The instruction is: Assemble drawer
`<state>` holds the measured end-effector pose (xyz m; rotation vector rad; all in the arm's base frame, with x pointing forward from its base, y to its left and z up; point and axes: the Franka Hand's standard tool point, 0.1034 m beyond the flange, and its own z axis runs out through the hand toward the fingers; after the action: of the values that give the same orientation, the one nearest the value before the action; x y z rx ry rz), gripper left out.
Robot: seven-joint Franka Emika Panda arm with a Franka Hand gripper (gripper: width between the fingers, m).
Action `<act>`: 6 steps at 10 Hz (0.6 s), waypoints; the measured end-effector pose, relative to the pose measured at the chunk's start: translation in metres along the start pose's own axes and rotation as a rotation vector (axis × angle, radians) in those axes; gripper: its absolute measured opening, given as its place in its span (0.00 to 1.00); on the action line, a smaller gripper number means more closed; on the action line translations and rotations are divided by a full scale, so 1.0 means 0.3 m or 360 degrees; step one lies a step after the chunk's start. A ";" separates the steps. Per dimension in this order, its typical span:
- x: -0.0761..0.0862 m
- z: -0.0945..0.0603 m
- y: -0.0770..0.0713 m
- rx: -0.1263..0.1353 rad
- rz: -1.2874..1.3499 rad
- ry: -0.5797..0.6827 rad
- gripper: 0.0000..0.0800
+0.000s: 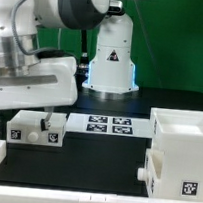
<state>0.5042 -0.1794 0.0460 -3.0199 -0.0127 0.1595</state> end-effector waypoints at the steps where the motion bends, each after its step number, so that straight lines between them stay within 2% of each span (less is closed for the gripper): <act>1: 0.013 -0.010 -0.018 0.0006 0.0069 -0.0122 0.81; 3: 0.013 -0.017 -0.090 0.0069 0.0164 -0.0407 0.81; 6: 0.006 -0.007 -0.123 0.0169 0.0134 -0.0711 0.81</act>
Offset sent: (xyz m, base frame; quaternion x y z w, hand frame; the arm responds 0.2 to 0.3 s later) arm 0.0000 0.0000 0.0000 0.0000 -0.1296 0.0000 0.9916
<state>0.5061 -0.1429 0.0521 -2.8132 0.0805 0.8086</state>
